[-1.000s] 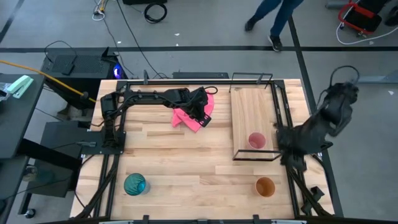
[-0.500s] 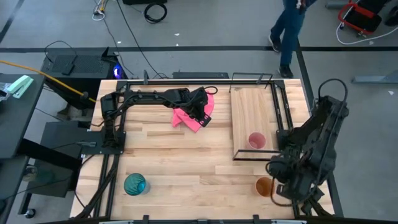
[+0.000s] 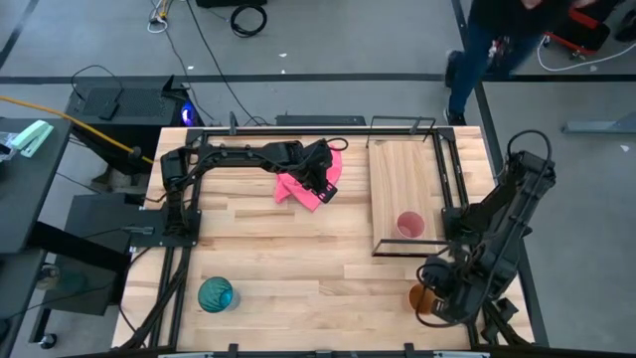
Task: Stack small to large cups/mugs on shelf
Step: Put the orange cup on the shelf
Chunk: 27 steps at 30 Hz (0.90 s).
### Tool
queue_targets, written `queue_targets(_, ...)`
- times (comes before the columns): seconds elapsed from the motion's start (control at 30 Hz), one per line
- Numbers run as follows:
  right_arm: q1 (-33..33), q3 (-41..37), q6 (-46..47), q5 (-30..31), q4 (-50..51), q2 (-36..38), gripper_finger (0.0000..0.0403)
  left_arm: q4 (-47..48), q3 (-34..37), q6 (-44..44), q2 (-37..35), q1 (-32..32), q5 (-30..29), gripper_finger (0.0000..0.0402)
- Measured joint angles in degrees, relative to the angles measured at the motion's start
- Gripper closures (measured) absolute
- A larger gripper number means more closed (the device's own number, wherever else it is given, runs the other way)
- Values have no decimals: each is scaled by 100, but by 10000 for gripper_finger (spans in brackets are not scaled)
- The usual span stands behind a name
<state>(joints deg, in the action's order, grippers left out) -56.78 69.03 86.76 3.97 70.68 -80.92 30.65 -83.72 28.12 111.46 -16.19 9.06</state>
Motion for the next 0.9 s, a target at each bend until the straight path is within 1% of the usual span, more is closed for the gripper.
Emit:
queue_targets(0.2, 0, -528, 83, -22, -763, 70, 312, 0, 0, -33, 0, -2, -2, 359)
queue_targets(0.5, 3, -624, 171, -20, -785, 72, 312, 0, 0, -33, 2, 0, 0, 360)
queue_targets(0.73, 3, -361, 173, 47, -689, 80, 312, 0, 0, -31, 3, -1, 0, 356)
queue_targets(0.9, 5, -462, 117, 69, -516, 80, 312, 0, 0, -26, 4, 0, 0, 358)
